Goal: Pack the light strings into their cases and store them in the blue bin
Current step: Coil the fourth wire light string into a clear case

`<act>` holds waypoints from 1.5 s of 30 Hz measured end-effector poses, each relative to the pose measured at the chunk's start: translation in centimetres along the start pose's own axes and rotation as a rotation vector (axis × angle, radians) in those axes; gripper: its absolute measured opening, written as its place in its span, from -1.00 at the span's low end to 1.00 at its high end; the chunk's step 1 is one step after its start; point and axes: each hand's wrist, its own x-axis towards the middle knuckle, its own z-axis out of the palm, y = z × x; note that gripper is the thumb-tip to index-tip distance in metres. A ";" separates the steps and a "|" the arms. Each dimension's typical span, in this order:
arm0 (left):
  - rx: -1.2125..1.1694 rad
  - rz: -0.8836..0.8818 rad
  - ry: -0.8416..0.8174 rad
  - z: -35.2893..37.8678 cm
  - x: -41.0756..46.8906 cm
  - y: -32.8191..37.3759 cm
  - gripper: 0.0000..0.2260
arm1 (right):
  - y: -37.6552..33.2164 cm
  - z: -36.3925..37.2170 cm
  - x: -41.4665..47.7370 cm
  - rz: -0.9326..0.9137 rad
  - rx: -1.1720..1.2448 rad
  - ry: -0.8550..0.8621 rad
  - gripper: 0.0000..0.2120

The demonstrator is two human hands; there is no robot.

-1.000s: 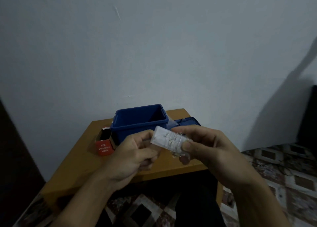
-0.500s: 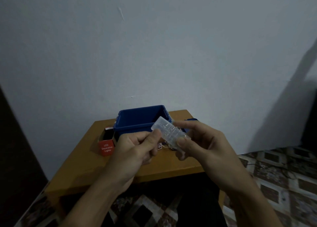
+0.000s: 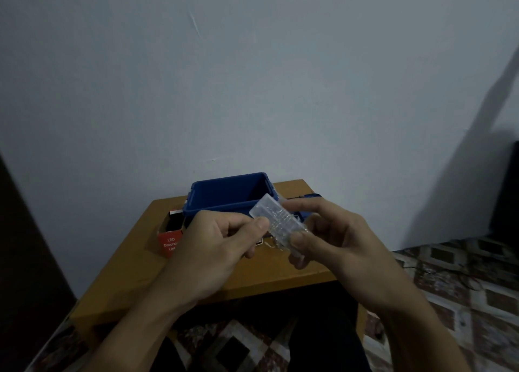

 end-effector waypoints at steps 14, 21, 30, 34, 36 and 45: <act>0.015 -0.090 -0.049 -0.4 -0.3 0.3 -0.79 | 0.6 0.4 0.2 -0.027 -0.054 0.100 -0.71; 0.154 -0.094 0.077 -0.8 -0.7 0.6 -0.88 | 0.9 -0.1 0.3 -0.007 -0.092 0.151 -0.69; 0.585 0.353 0.020 -1.9 -0.6 2.9 -0.83 | 1.1 0.3 0.3 0.001 -0.196 0.082 -0.73; 0.730 0.509 -0.070 -2.6 1.3 2.7 -0.89 | 0.7 0.6 0.0 0.015 -0.225 -0.038 -0.75; 0.724 0.494 -0.099 -2.9 2.1 2.5 -0.90 | 0.5 0.5 0.0 0.015 -0.224 -0.062 -0.76; 0.120 -0.066 -0.605 -5.4 4.8 3.8 -0.90 | -0.3 -0.5 -0.4 0.023 0.147 -0.263 -0.72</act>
